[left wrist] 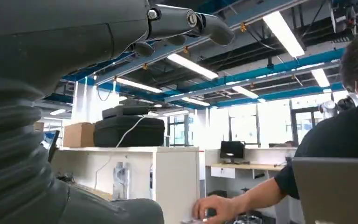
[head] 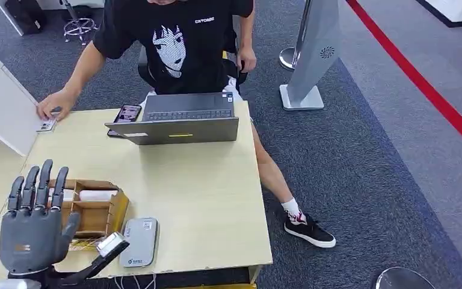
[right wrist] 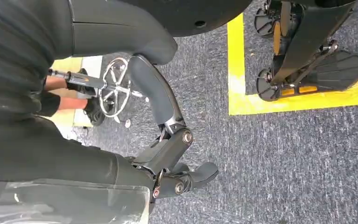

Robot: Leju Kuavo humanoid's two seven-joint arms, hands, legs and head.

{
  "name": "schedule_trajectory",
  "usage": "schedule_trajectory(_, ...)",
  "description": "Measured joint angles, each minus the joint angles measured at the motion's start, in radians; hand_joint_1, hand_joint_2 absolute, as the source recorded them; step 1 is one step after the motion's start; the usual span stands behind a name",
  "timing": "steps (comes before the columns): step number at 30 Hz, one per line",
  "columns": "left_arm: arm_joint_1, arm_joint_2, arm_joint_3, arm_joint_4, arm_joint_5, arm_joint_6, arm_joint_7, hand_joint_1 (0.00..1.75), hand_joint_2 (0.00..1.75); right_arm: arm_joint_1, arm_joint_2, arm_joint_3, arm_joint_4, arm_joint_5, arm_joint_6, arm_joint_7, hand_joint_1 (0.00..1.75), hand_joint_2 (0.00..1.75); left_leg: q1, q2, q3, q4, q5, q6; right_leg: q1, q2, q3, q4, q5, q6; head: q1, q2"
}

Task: Pass the card to the sensor for recognition and then transmit it.

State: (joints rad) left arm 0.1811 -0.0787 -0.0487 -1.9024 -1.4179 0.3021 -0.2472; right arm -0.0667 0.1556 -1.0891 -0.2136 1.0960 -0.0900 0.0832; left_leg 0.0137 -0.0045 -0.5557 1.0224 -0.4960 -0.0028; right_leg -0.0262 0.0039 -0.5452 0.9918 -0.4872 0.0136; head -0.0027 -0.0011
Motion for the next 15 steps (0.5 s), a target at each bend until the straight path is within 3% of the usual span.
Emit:
schedule_trajectory(2,0.044,0.026,-0.032,-0.009,-0.021,0.004,0.009,0.0,1.75,0.0,0.001,-0.008,0.0,-0.017,-0.005,-0.001,0.0,1.75,0.0,0.001,0.0,0.0,0.0,0.0,0.0,0.001,0.0,0.0,0.0,0.0,0.0,0.0)
schedule_trajectory(8,0.211,0.119,-0.158,-0.032,-0.059,0.073,0.179,0.0,1.75,0.0,0.011,-0.048,0.0,-0.047,-0.026,0.0,0.0,1.75,0.0,0.0,0.0,0.0,-0.003,0.001,0.0,0.0,-0.001,0.0,-0.003,0.002,0.0,0.0)
schedule_trajectory(15,0.242,0.156,-0.192,-0.014,-0.048,0.049,0.228,0.0,1.75,-0.002,0.016,-0.067,0.0,-0.046,-0.028,-0.003,0.0,1.75,0.0,0.001,0.0,0.0,-0.003,0.001,0.0,0.0,0.001,0.0,-0.003,0.002,0.0,0.0)
